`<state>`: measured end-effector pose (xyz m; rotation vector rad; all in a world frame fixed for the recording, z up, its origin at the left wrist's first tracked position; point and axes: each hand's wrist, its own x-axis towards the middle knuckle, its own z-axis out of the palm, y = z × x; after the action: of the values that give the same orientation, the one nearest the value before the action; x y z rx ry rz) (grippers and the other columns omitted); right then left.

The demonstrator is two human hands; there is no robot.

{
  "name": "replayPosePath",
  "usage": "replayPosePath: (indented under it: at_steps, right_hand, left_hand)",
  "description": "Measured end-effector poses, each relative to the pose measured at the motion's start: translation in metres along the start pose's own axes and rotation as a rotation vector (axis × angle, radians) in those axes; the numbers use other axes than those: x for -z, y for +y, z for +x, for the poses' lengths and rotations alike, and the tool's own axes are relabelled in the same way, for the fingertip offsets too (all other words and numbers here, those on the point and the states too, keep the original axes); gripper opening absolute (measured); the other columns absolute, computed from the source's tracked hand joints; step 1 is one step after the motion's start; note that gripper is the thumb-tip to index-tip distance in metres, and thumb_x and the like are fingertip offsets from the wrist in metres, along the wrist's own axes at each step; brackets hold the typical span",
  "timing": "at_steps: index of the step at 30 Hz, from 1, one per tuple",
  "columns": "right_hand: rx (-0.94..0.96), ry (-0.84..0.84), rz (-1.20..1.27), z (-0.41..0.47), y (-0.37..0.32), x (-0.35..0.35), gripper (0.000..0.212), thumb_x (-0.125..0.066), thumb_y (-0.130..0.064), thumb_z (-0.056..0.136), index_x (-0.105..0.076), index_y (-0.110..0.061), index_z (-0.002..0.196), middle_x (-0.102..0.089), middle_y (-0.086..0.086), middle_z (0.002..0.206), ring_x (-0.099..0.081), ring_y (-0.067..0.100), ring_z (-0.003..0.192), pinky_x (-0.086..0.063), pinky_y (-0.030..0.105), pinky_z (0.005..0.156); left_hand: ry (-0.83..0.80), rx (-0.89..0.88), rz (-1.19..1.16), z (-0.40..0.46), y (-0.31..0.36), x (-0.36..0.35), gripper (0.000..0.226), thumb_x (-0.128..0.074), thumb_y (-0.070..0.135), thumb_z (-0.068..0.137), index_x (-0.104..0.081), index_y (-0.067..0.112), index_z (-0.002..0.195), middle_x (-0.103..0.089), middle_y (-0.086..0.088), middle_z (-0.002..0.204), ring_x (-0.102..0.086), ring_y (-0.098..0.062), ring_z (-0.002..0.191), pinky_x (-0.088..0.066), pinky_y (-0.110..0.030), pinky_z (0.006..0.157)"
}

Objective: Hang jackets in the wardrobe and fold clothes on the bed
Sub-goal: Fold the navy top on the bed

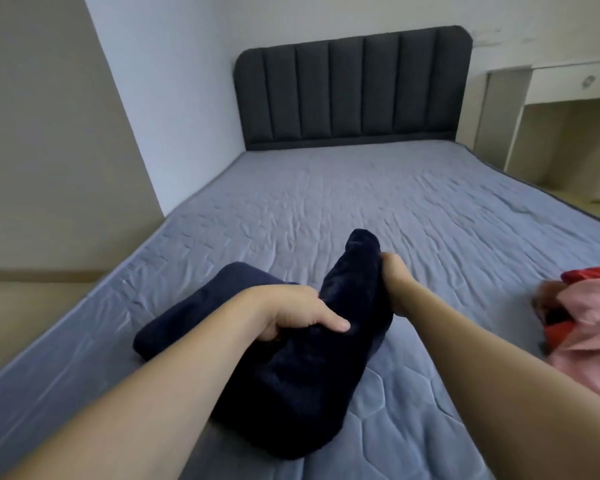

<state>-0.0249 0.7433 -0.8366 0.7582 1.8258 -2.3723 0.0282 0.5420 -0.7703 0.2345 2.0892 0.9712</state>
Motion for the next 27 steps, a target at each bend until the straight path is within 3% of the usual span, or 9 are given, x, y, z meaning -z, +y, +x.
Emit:
replayPosePath:
  at_steps: [3,5,7,12,15,17,22,25,27]
  right_hand:
    - [0.103,-0.062,-0.243,0.010,-0.022,-0.054,0.028,-0.046,-0.034,0.083,-0.055,-0.019,0.061,-0.058,0.002,0.060,-0.054,0.022,0.068,-0.040,0.033,0.068]
    - [0.183,-0.109,-0.431,0.015,-0.028,-0.096,0.027,-0.046,-0.039,0.081,-0.058,-0.019,0.068,-0.060,0.001,0.065,-0.054,0.021,0.068,-0.041,0.032,0.066]
    - [0.258,-0.148,-0.583,0.023,-0.028,-0.138,0.029,-0.045,-0.041,0.079,-0.059,-0.017,0.079,-0.061,0.002,0.077,-0.056,0.022,0.069,-0.042,0.030,0.064]
    - [0.365,-0.131,-0.883,0.066,-0.012,-0.221,0.039,-0.040,-0.040,0.086,-0.054,-0.007,0.100,-0.059,0.005,0.090,-0.058,0.021,0.079,-0.047,0.034,0.068]
    - [0.321,-0.084,-1.094,0.103,0.024,-0.236,0.063,-0.033,-0.054,0.091,-0.046,-0.008,0.132,-0.057,0.013,0.123,-0.056,0.031,0.107,-0.043,0.039,0.087]
    - [0.258,-0.063,-1.150,0.125,0.051,-0.237,0.078,-0.025,-0.067,0.091,-0.044,-0.010,0.141,-0.051,0.014,0.139,-0.050,0.032,0.123,-0.036,0.041,0.096]
    - [0.243,-0.058,-1.290,0.155,0.074,-0.242,0.085,-0.015,-0.076,0.087,-0.052,-0.017,0.135,-0.055,0.012,0.133,-0.051,0.032,0.121,-0.037,0.042,0.095]
    - [0.186,-0.052,-1.179,0.153,0.071,-0.240,0.114,-0.012,-0.097,0.060,-0.058,-0.017,0.128,-0.057,0.008,0.128,-0.050,0.032,0.121,-0.035,0.042,0.094]
    - [0.162,-0.083,-1.090,0.146,0.071,-0.238,0.123,-0.021,-0.104,0.047,-0.059,-0.019,0.127,-0.058,0.005,0.127,-0.052,0.030,0.119,-0.036,0.040,0.098]
  left_hand:
    - [0.166,0.073,-0.050,-0.015,-0.024,0.058,0.036,-0.070,0.016,0.067,-0.073,0.009,0.102,-0.074,-0.018,0.096,-0.071,-0.037,0.088,-0.056,-0.049,0.086]
    - [0.355,0.117,-0.044,-0.020,-0.047,0.093,0.033,-0.062,0.017,0.051,-0.071,0.007,0.080,-0.071,-0.019,0.077,-0.066,-0.033,0.062,-0.056,-0.035,0.063]
    - [0.536,0.118,0.004,-0.016,-0.074,0.123,0.038,-0.057,0.020,0.048,-0.064,0.002,0.080,-0.066,-0.021,0.080,-0.057,-0.028,0.059,-0.044,-0.024,0.054]
    - [0.880,0.210,0.193,0.036,-0.151,0.170,0.030,-0.054,0.043,0.070,-0.058,0.014,0.078,-0.062,-0.004,0.078,-0.060,-0.024,0.068,-0.040,-0.027,0.057]
    - [1.010,0.263,0.317,0.077,-0.202,0.169,0.044,-0.039,0.049,0.084,-0.063,0.013,0.092,-0.064,-0.011,0.089,-0.057,-0.031,0.076,-0.040,-0.033,0.067]
    - [1.050,0.237,0.327,0.101,-0.230,0.163,0.055,-0.031,0.049,0.089,-0.065,0.008,0.100,-0.066,-0.019,0.100,-0.061,-0.037,0.090,-0.039,-0.037,0.071]
    - [1.065,0.214,0.260,0.124,-0.254,0.171,0.084,-0.015,0.072,0.084,-0.068,0.009,0.100,-0.066,-0.021,0.103,-0.062,-0.039,0.099,-0.043,-0.041,0.078]
    - [1.085,0.186,0.285,0.120,-0.253,0.168,0.090,-0.009,0.075,0.080,-0.069,0.011,0.101,-0.067,-0.020,0.103,-0.062,-0.039,0.099,-0.042,-0.041,0.077]
    - [1.095,0.168,0.311,0.117,-0.251,0.163,0.088,-0.008,0.073,0.082,-0.069,0.013,0.101,-0.067,-0.020,0.104,-0.062,-0.039,0.100,-0.044,-0.041,0.079]
